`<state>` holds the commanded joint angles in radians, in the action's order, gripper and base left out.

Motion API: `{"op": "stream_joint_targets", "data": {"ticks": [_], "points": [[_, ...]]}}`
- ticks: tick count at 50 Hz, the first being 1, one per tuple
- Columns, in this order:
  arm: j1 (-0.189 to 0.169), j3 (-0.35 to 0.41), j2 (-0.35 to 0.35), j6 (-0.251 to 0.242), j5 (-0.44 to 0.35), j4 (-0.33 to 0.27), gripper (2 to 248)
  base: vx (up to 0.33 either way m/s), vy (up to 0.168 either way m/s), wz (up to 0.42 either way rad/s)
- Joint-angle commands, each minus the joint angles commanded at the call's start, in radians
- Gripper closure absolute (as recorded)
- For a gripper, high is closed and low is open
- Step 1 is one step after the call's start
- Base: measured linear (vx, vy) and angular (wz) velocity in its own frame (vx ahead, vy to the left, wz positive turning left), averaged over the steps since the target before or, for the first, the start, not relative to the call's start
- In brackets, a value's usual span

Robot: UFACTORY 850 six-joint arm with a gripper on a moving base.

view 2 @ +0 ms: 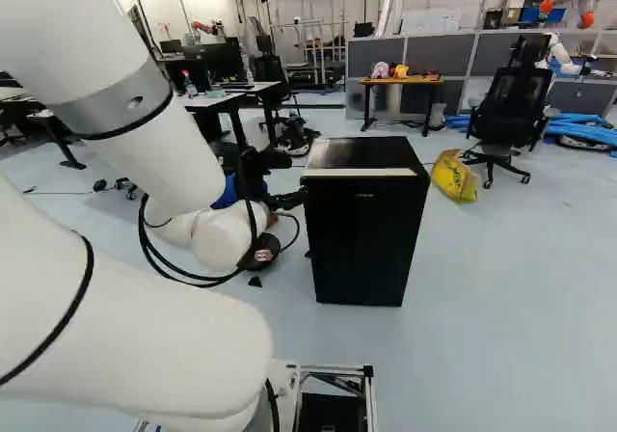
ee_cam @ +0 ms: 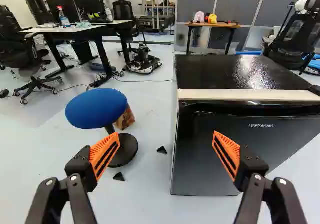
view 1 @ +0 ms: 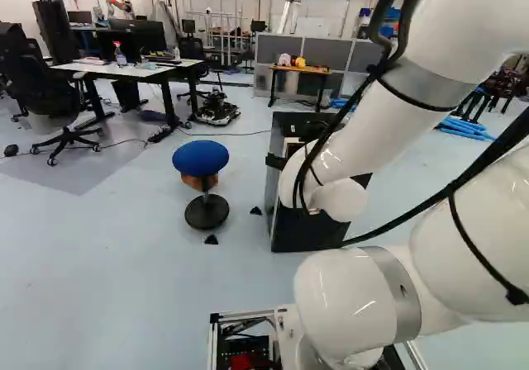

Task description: Grab a drink from the fridge

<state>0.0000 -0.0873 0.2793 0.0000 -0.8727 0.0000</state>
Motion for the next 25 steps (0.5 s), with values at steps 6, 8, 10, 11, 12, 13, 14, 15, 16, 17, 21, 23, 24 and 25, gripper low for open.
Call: {"op": "stream_joint_targets", "data": {"ticks": [6, 8, 10, 11, 12, 13, 14, 15, 16, 17, 21, 23, 24, 25], "points": [[0.0, 0.0, 0.0, 0.0, 0.0, 0.0, 3, 0.0, 0.0, 0.0], [0.0, 0.0, 0.0, 0.0, 0.0, 0.0, 3, 0.0, 0.0, 0.0], [0.0, 0.0, 0.0, 0.0, 0.0, 0.0, 3, 0.0, 0.0, 0.0], [0.0, 0.0, 0.0, 0.0, 0.0, 0.0, 3, 0.0, 0.0, 0.0], [0.0, 0.0, 0.0, 0.0, 0.0, 0.0, 3, 0.0, 0.0, 0.0], [0.0, 0.0, 0.0, 0.0, 0.0, 0.0, 3, 0.0, 0.0, 0.0], [0.0, 0.0, 0.0, 0.0, 0.0, 0.0, 3, 0.0, 0.0, 0.0], [0.0, 0.0, 0.0, 0.0, 0.0, 0.0, 3, 0.0, 0.0, 0.0], [0.0, 0.0, 0.0, 0.0, 0.0, 0.0, 3, 0.0, 0.0, 0.0], [0.0, 0.0, 0.0, 0.0, 0.0, 0.0, 3, 0.0, 0.0, 0.0], [0.0, 0.0, 0.0, 0.0, 0.0, 0.0, 3, 0.0, 0.0, 0.0], [0.0, 0.0, 0.0, 0.0, 0.0, 0.0, 3, 0.0, 0.0, 0.0], [0.0, 0.0, 0.0, 0.0, 0.0, 0.0, 3, 0.005, -0.006, -0.037], [0.0, 0.0, 0.0, 0.0, 0.0, 0.0, 3, 0.017, -0.01, -0.046]]}}
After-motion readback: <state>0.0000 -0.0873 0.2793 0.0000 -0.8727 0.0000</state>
